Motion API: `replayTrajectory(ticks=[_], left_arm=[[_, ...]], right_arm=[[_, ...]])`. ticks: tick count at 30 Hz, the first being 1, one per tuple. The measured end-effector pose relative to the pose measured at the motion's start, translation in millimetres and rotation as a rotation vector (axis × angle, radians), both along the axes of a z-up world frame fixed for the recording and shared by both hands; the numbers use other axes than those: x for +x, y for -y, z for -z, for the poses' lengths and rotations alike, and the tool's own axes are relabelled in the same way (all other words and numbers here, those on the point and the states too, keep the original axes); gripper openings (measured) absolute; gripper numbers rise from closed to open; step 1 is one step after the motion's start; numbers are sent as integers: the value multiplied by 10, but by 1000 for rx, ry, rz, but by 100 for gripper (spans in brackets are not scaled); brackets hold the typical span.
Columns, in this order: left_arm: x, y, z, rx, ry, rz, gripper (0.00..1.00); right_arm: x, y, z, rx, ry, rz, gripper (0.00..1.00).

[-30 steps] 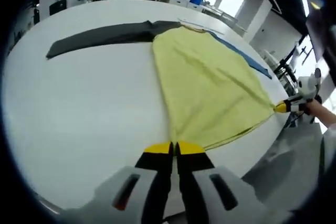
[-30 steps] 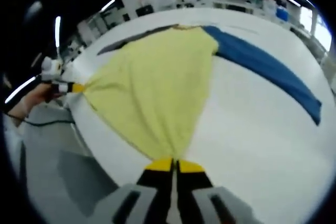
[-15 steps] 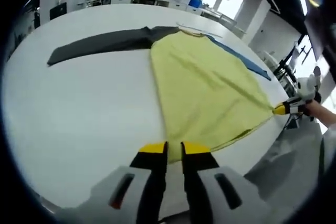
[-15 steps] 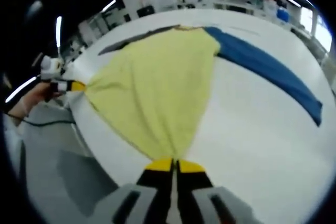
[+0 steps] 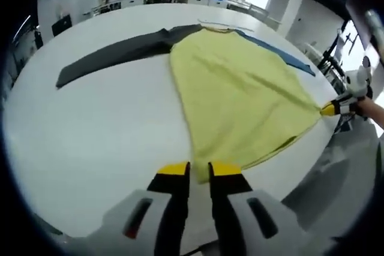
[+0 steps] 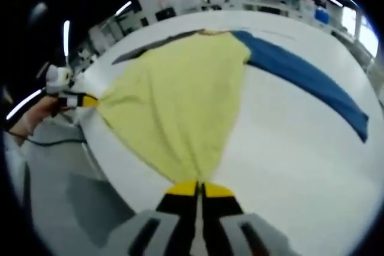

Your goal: Fold the garment on the visible template until the final outline fits inside the template.

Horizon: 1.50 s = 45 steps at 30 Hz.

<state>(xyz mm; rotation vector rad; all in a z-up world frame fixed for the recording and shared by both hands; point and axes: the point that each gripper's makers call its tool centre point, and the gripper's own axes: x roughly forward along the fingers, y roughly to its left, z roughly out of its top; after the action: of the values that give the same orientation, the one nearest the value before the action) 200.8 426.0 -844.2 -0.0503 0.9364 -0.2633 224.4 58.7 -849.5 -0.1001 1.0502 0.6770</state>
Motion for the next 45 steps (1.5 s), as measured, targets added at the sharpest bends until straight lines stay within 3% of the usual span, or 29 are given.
replayTrajectory(ticks=[12,14,16,20,28,35,38,40,45], left_arm=[[-6,43,13,6,-15,20,2],[10,27,-35,-34,0,-20,1],[9,6,-49,-118,-4,-81,1],[-11,-71,-46,-181,-10,-136,1],[-80,-2,34,-155,-41,-116,1],[-76,18,19,-146,-30,-87,2],[-69,28,-29,-151,-5,-74,7],[-12,31,-80,-165,27,-58,15],[67,123,-259,-166,114,6,39]], right_arm=[[10,6,-3,-15,10,-6,0],[11,5,-3,-16,10,-6,0],[13,6,0,-16,10,-7,0],[23,14,-7,-22,19,-15,0],[5,46,-5,-26,11,-12,0],[7,42,-1,-15,13,-22,0],[20,50,-25,13,19,-14,0],[40,48,-68,36,29,-6,1],[206,121,-188,98,104,18,19]])
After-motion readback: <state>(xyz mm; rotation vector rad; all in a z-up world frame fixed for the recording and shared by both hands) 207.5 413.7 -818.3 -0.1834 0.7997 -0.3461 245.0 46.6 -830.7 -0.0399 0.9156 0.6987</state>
